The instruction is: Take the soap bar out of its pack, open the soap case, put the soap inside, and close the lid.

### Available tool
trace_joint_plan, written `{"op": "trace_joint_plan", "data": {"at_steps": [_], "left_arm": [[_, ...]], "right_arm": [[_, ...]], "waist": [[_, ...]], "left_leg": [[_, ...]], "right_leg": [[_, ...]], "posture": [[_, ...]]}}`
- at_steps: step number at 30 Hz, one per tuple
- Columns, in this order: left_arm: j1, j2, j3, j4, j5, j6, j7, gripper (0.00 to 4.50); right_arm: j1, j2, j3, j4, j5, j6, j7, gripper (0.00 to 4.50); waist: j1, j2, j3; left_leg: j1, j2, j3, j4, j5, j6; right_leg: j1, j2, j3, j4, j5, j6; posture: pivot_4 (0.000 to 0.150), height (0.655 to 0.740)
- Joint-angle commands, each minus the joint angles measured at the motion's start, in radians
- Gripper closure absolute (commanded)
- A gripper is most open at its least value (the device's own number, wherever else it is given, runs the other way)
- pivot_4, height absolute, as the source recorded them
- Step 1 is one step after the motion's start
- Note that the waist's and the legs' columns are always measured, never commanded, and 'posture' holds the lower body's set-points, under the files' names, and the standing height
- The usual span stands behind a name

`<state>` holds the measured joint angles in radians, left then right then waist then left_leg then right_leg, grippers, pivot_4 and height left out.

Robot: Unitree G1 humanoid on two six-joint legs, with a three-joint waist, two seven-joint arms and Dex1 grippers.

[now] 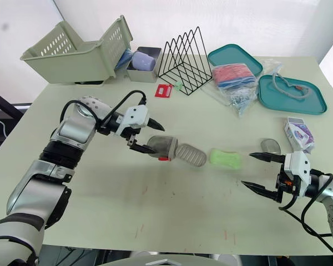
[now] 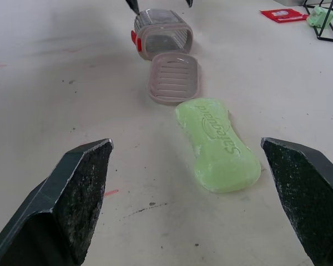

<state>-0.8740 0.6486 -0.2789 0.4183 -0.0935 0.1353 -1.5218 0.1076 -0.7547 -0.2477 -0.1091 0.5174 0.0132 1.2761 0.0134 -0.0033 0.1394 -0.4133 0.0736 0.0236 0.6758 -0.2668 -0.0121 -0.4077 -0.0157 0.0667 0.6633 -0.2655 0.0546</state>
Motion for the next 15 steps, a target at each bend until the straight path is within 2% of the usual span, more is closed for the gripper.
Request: {"op": "trace_joint_plan", "data": {"at_steps": [1, 4, 10, 15], "left_arm": [[-0.006, -0.010, 0.085, -0.039, -0.088, 0.046, 0.017, 0.20], [0.068, -0.018, 0.132, -0.125, -0.152, 0.096, 0.040, 0.20], [0.301, -0.030, 0.260, -0.340, -0.263, 0.174, 0.189, 0.20], [0.510, 0.009, 0.330, -0.460, -0.293, 0.127, 0.231, 0.20]], "right_arm": [[-0.025, -0.036, -0.024, -0.039, 0.020, 0.039, -0.013, 0.00], [-0.046, -0.061, -0.024, -0.074, 0.033, 0.121, -0.053, 0.00], [-0.099, -0.119, 0.009, -0.217, 0.056, 0.379, -0.193, 0.00], [-0.189, -0.185, 0.117, -0.361, -0.004, 0.617, -0.344, 0.00]], "waist": [[-0.001, 0.000, 0.000], [-0.006, 0.000, 0.000], [-0.015, 0.000, 0.001], [-0.025, 0.000, 0.000]], "left_leg": [[0.000, 0.000, 0.000, 0.000, 0.000, 0.000], [0.000, 0.000, 0.000, 0.000, 0.000, 0.000], [-0.001, 0.000, -0.001, 0.000, 0.000, 0.000], [-0.001, 0.000, 0.000, 0.000, 0.000, 0.000]], "right_leg": [[0.000, 0.000, 0.000, 0.000, 0.000, 0.000], [0.000, 0.000, 0.000, 0.000, 0.000, 0.000], [-0.002, 0.000, 0.000, 0.002, 0.000, 0.000], [-0.002, 0.000, 0.001, 0.003, 0.000, 0.000]], "posture": [[0.150, 0.7400], [0.150, 0.7400], [0.150, 0.7400], [0.150, 0.7400]]}}
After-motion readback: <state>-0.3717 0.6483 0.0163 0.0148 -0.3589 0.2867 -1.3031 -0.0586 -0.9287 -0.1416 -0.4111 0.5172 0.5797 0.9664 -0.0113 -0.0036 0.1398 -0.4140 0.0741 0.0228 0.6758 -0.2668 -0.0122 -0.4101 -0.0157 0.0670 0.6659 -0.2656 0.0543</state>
